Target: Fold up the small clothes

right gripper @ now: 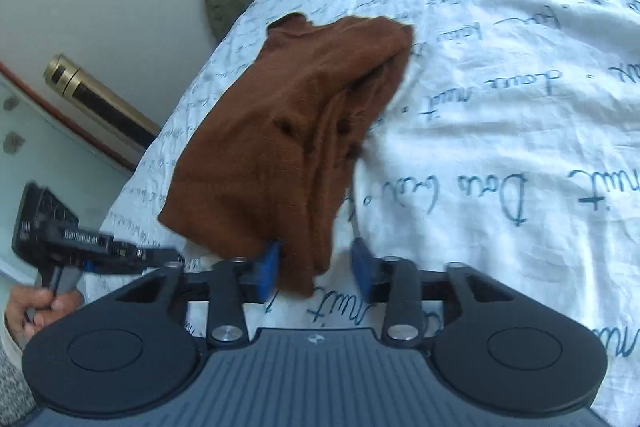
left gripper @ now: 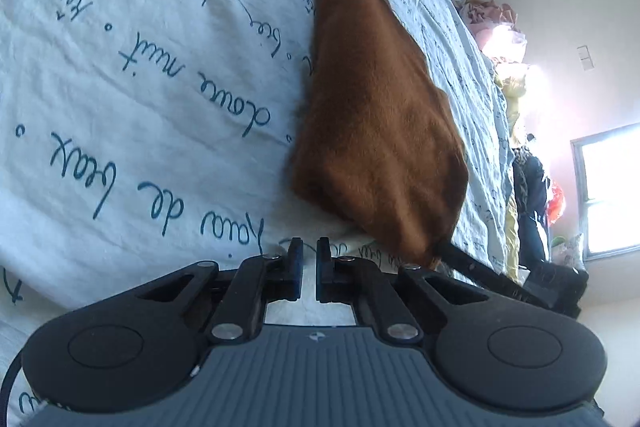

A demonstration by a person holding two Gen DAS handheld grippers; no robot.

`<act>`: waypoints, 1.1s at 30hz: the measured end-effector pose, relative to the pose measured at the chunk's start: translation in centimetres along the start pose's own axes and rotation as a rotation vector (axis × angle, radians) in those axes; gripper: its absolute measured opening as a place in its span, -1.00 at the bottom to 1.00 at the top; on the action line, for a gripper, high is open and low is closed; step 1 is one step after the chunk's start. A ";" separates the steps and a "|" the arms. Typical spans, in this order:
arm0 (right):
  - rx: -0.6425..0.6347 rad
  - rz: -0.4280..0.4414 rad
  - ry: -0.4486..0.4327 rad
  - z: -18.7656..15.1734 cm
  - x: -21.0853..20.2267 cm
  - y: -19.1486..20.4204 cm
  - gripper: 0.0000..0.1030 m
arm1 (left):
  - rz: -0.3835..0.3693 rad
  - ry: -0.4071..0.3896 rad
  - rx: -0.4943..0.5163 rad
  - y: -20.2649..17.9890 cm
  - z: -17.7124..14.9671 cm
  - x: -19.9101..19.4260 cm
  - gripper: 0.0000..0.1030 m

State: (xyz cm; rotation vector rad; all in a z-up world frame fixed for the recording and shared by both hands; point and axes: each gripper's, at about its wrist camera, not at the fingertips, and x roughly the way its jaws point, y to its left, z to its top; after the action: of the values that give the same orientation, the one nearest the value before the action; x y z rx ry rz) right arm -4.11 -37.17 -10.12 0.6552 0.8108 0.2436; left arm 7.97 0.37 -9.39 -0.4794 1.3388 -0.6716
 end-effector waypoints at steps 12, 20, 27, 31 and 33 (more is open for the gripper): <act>0.241 0.017 -0.122 10.4 6.4 -5.1 -0.82 | 0.137 -0.133 0.317 -6.1 4.9 0.2 0.87; 0.037 -0.084 -0.152 13.0 6.5 -1.9 -0.85 | -0.025 0.006 0.151 -3.5 4.0 4.2 -0.72; -0.018 -0.188 -0.138 12.9 10.0 -2.7 -0.85 | 0.006 -0.015 0.106 -2.5 2.2 4.9 -0.46; 0.031 -0.171 -0.168 12.9 8.7 -2.9 -0.20 | 0.001 -0.020 0.090 -2.4 1.6 2.7 0.01; -0.061 -0.261 -0.200 12.2 6.0 -1.0 0.30 | 0.061 -0.126 0.169 -3.5 1.1 -0.2 0.63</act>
State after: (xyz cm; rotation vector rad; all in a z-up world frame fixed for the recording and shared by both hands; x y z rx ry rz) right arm 8.86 -40.75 -8.08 0.5009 0.6854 -0.0340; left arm 8.42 -2.06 -6.68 -0.3378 1.1630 -0.6864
